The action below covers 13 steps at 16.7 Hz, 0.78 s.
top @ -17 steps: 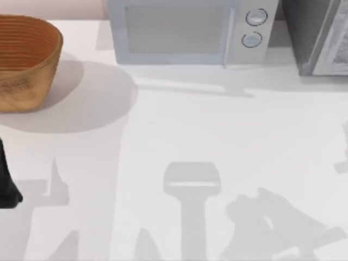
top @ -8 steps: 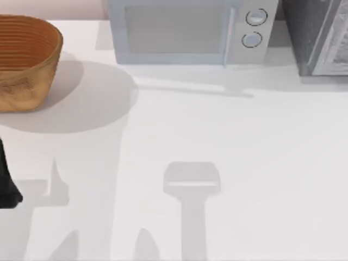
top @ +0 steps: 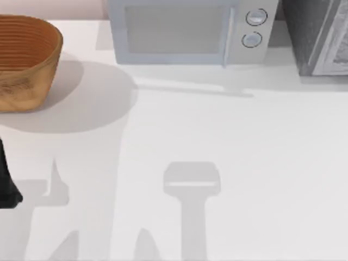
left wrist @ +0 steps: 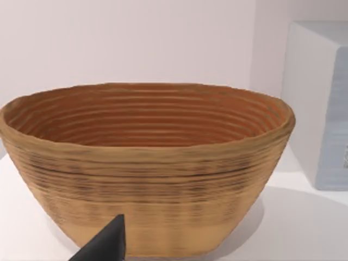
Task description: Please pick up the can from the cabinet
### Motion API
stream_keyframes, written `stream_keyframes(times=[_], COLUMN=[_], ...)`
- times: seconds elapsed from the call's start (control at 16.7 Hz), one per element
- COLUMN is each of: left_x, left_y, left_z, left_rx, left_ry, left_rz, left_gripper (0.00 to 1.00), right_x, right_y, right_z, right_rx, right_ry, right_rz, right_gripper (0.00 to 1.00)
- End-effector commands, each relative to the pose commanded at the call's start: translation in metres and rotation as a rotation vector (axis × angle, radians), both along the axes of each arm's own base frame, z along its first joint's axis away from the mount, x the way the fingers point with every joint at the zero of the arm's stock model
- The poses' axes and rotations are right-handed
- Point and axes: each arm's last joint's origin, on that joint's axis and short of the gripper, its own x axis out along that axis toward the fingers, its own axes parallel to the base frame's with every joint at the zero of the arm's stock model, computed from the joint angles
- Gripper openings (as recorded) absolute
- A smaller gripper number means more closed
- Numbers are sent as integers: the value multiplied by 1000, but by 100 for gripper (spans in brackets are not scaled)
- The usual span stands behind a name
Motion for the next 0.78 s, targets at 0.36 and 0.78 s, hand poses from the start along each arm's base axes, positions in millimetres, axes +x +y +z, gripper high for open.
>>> stream_keyframes(times=[0.36,0.78], left_x=[0,0], left_y=[0,0], left_z=[0,0], left_rx=[0,0], left_ry=[0,0], left_rz=[0,0], left_gripper=[100,100], right_x=[27,18], right_y=[-35,13], right_z=[-7,-7], right_rx=[-19,0], right_ry=[4,2], right_rz=[-188,-17], right_gripper=[0,0])
